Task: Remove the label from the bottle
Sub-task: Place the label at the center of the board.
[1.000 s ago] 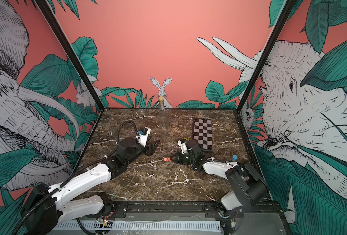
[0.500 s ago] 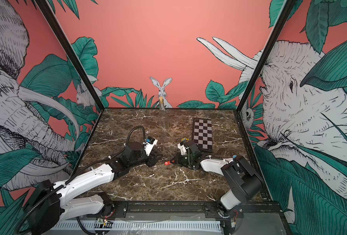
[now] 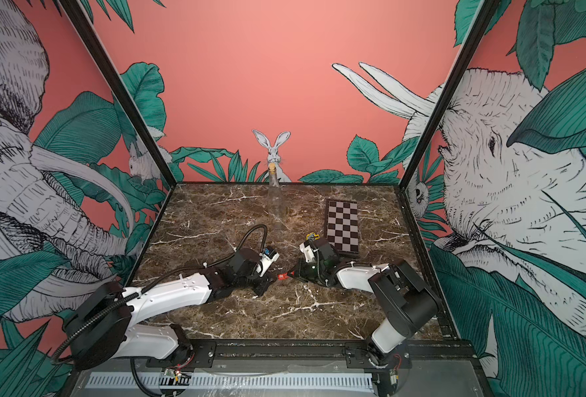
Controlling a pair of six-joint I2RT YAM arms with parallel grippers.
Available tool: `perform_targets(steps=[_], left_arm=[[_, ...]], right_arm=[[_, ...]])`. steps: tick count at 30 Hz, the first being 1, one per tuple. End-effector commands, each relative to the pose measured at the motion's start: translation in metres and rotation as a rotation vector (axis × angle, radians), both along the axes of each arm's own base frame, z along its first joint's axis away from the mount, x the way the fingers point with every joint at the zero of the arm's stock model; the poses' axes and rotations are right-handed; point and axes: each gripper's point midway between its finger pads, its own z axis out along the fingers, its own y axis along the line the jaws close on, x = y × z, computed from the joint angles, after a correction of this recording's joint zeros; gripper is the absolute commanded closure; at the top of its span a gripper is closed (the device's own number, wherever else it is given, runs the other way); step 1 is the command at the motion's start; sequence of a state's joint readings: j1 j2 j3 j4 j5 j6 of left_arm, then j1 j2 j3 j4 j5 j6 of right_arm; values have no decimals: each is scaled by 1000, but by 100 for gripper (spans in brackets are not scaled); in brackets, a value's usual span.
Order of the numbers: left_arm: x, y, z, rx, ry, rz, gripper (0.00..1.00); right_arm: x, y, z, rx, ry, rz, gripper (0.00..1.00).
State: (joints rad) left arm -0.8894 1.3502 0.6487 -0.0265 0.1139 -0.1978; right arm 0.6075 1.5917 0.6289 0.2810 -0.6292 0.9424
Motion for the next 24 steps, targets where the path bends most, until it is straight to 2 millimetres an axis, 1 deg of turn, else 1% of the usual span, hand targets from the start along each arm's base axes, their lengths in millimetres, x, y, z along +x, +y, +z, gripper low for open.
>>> perform_targets(steps=[1,3,7,12,16,24], left_arm=[[6,-10,13,-24,-32,-16,79],[8,-15,14,-36,-34,-21,81],[10,-22,6,-45,-16,-26,86],[8,-22,-8,-27,7,-29,90],[8,-23,-14,-18,13,-36,91],[14,-27,-22,-4,0,-38,93]], right_arm=[[6,3,7,29,-16,-10,100],[5,2,-2,16,5,-10,100],[5,2,-4,16,7,-10,100],[5,2,-4,15,3,-10,100],[5,3,-6,16,5,-8,100],[3,2,-10,11,14,-7,100]])
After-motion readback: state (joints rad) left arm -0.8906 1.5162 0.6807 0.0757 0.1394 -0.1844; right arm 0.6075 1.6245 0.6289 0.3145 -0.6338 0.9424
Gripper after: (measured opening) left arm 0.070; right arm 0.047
